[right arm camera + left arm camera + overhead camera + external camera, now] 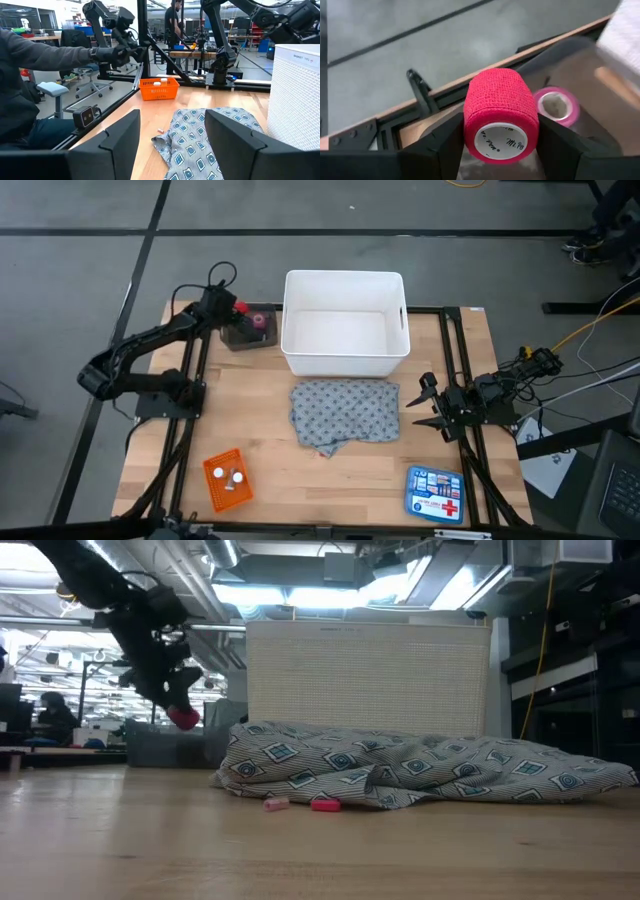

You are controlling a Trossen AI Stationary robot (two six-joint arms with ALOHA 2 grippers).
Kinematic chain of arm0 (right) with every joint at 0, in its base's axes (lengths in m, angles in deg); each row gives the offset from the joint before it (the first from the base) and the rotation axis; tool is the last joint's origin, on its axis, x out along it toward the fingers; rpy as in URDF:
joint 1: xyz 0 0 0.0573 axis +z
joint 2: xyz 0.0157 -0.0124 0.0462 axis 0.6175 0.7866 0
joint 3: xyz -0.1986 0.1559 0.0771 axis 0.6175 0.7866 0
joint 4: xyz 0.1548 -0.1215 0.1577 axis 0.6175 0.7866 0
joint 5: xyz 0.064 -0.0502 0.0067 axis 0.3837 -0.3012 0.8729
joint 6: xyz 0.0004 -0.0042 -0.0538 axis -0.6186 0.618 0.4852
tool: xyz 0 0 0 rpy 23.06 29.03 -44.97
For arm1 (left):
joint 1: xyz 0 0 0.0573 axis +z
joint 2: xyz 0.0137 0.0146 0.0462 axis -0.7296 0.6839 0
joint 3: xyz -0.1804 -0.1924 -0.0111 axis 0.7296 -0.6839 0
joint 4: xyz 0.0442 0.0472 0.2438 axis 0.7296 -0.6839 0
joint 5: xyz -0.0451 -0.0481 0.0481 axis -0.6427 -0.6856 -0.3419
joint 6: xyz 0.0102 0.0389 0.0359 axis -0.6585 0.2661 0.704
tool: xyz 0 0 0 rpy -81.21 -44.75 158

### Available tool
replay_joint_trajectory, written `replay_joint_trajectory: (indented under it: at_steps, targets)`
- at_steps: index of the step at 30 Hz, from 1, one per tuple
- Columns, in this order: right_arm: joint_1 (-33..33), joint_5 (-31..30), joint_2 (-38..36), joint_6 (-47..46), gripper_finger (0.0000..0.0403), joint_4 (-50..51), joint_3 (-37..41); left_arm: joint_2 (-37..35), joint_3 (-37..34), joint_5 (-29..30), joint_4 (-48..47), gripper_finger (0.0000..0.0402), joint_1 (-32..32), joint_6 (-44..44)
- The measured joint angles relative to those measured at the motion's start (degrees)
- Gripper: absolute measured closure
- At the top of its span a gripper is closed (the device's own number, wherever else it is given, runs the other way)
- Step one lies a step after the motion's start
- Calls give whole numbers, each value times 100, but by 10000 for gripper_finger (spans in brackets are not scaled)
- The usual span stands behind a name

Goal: Pick & Place Medicine items
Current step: Put the red bandage into the black bin, then put the gray patient gown into the white laundry bin

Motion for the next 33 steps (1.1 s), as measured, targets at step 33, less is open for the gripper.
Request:
replay_joint_trajectory:
  at_steps: [33]
  targets:
    - [0,4,0,0,179,0,0,138,7,-636,-120,144,115,33]
